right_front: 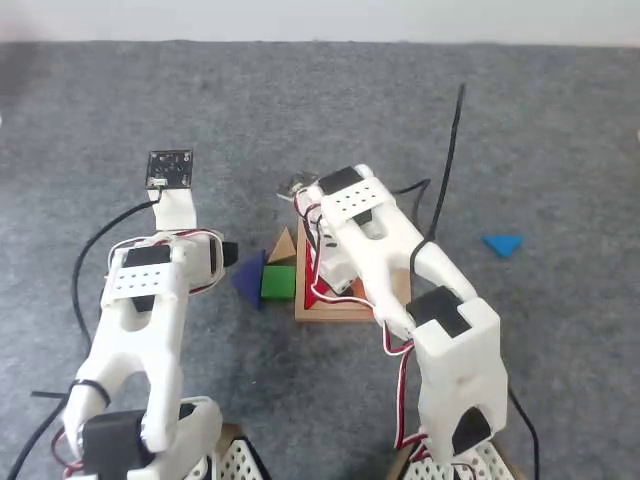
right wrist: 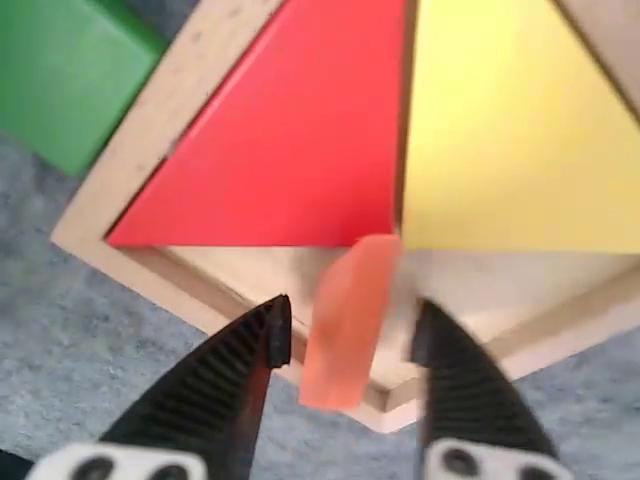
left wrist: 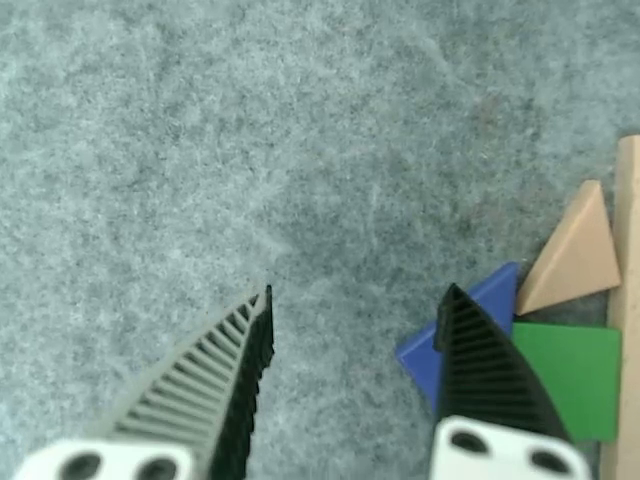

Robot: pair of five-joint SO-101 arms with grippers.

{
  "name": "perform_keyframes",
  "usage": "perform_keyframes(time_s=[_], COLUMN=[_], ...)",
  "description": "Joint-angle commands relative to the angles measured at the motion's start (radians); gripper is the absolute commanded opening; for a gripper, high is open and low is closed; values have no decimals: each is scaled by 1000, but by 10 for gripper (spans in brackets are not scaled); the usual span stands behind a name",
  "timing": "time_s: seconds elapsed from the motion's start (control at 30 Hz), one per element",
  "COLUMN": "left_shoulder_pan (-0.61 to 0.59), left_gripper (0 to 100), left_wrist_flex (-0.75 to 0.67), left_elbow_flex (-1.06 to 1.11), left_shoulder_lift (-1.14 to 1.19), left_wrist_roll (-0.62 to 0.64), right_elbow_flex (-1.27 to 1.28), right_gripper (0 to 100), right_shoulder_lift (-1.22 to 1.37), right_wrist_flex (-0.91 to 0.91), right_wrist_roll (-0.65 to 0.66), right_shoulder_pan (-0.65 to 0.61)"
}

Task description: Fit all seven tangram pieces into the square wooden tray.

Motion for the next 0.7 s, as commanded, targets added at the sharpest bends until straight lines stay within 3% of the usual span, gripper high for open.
perform_keyframes(time_s=[0.0, 0.67], left_shoulder_pan=[3, 3], left_gripper=[257, 257], left_wrist_flex=[6, 3], left_elbow_flex=[-15, -16], left_shoulder_lift=[-14, -14], left_wrist_roll=[6, 6], right_elbow_flex=[-68, -95], right_gripper=[270, 270], right_shoulder_lift=[-18, -8], right_wrist_flex=[21, 10], right_wrist_roll=[25, 17], right_shoulder_pan=[22, 107])
